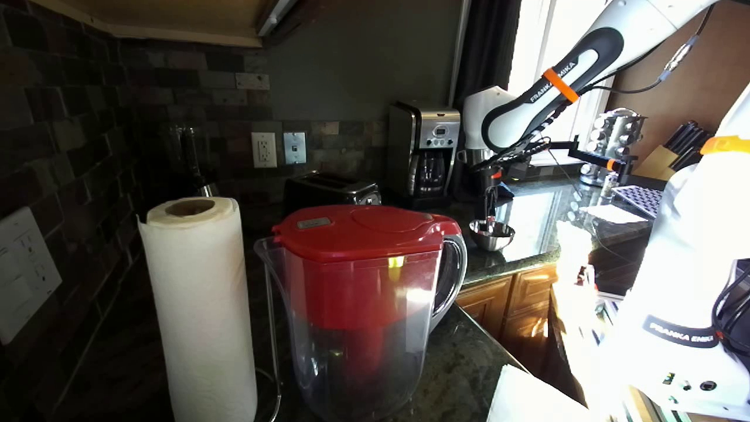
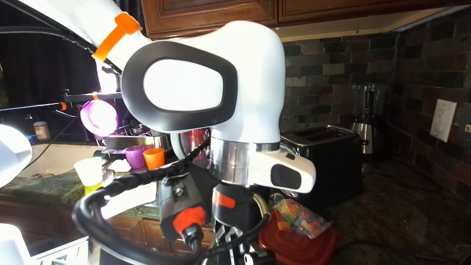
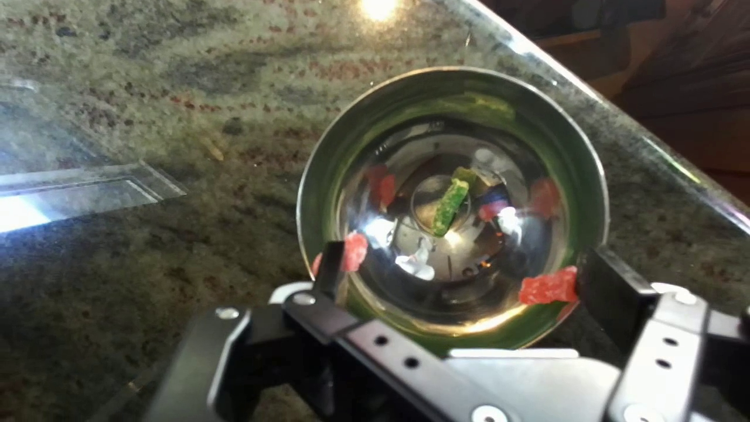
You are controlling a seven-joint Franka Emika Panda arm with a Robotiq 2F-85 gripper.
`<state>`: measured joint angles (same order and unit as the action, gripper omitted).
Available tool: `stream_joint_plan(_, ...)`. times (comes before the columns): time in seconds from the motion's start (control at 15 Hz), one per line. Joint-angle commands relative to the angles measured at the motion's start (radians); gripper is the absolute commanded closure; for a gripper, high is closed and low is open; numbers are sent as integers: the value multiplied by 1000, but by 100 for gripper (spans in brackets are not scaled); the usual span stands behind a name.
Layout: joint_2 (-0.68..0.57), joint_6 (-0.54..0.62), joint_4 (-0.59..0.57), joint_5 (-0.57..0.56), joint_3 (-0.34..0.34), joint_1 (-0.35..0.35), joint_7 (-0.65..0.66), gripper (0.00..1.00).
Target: Put some gummy bears into the plastic
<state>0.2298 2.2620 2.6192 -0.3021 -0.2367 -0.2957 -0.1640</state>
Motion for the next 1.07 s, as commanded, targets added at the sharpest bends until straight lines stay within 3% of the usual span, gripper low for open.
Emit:
stream_joint_plan(0.0,10,20,7,41,-25,13,-50,0)
stream_joint_plan(0.6,5,18,1,135,-26,35,-126,0)
stream_joint_plan(1.0,28,-34,-8,116,-28,17,-108,0)
